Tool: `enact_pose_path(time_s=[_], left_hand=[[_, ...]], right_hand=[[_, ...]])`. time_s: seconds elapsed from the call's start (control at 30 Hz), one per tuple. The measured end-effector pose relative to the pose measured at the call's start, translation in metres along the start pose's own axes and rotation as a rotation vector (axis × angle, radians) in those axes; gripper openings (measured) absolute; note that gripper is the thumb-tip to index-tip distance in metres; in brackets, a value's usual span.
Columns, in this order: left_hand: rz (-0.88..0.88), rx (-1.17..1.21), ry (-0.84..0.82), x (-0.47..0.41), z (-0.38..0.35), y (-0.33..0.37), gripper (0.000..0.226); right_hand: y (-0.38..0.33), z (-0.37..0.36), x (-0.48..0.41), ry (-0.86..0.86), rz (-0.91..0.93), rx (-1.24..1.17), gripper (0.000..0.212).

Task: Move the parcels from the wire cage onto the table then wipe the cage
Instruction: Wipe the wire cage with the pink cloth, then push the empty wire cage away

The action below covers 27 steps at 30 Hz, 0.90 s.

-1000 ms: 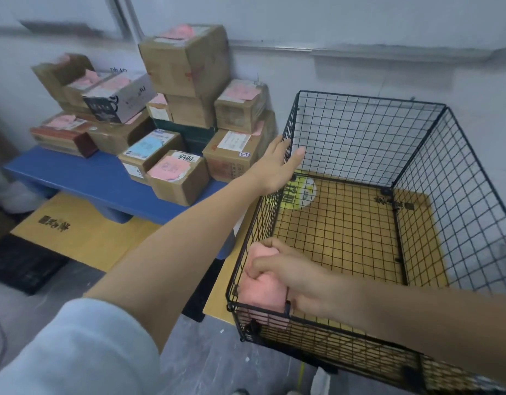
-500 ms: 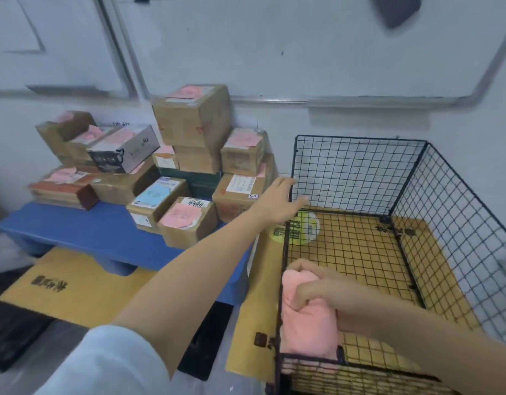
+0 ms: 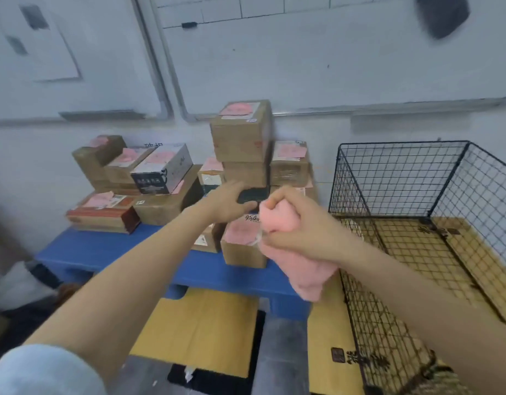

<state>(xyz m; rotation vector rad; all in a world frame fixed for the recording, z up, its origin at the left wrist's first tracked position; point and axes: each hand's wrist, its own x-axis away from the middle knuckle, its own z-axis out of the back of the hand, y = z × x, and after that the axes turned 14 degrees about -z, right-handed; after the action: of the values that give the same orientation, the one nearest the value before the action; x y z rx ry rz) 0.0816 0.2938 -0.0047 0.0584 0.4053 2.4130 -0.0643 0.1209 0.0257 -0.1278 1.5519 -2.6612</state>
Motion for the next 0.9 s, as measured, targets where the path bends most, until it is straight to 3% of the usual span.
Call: enact_pose_path(time_s=[0.2,0.37,0.43,0.6,0.73,0.9], left_hand=[[0.096,-0.023,0.052,0.067,-0.001,-0.055,0.058],[0.161,0.049,0.082,0.103,-0.009,-0.094,0.066],[0.168,0.051,0.098,0.107,-0.012,-0.102,0.057],[0.150,0.084,0.114,0.092,-0.015,-0.104,0.061],[0.104,0.114,0.082,0.046,-0.015,-0.075,0.067],[-0.127,0.148,0.067,-0.029,-0.021,0.003,0.062]], right_hand=[[0.056,-0.157,-0.041,-0.346,-0.018,0.340,0.041],[0.080,-0.207,-0.069,-0.417,0.006,0.493,0.053],[0.079,-0.208,-0.080,-0.418,0.061,0.590,0.061],[0.044,-0.170,-0.094,-0.262,0.234,0.854,0.062],[0.023,-0.092,-0.081,-0.091,0.231,0.997,0.059],[0.028,0.011,-0.040,0.103,0.146,1.143,0.059]])
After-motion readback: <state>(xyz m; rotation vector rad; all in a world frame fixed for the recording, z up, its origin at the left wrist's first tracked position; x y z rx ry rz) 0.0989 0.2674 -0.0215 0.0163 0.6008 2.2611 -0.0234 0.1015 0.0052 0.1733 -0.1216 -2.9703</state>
